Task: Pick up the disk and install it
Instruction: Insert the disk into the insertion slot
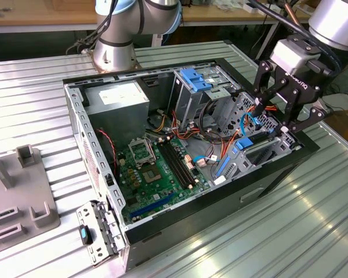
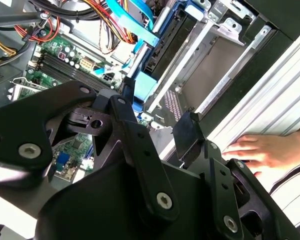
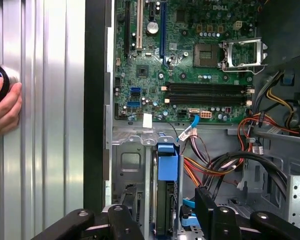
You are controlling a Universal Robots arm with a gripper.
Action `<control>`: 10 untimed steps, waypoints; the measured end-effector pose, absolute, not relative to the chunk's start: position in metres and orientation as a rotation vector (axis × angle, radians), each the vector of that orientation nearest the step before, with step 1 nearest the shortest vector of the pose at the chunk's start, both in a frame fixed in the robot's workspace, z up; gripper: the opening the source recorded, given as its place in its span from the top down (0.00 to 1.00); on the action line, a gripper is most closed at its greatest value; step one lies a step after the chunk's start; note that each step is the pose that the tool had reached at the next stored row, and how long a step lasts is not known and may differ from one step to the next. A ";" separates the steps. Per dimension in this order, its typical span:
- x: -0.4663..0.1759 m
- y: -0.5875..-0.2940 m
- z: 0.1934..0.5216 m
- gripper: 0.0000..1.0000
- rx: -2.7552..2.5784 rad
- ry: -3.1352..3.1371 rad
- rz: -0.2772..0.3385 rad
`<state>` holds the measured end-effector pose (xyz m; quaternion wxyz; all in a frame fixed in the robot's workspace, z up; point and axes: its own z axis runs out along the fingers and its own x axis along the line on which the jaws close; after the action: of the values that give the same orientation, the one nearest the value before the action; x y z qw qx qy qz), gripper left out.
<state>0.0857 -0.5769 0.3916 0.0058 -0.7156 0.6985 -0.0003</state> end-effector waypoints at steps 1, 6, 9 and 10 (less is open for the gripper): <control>0.086 -0.574 0.391 0.42 -2.240 2.186 -0.001; 0.086 -0.573 0.390 0.42 -2.240 2.186 -0.001; 0.086 -0.573 0.390 0.42 -2.240 2.186 -0.001; 0.088 -0.573 0.390 0.42 -2.240 2.186 -0.001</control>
<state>0.0881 -0.5730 0.3896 0.0057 -0.7156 0.6985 -0.0003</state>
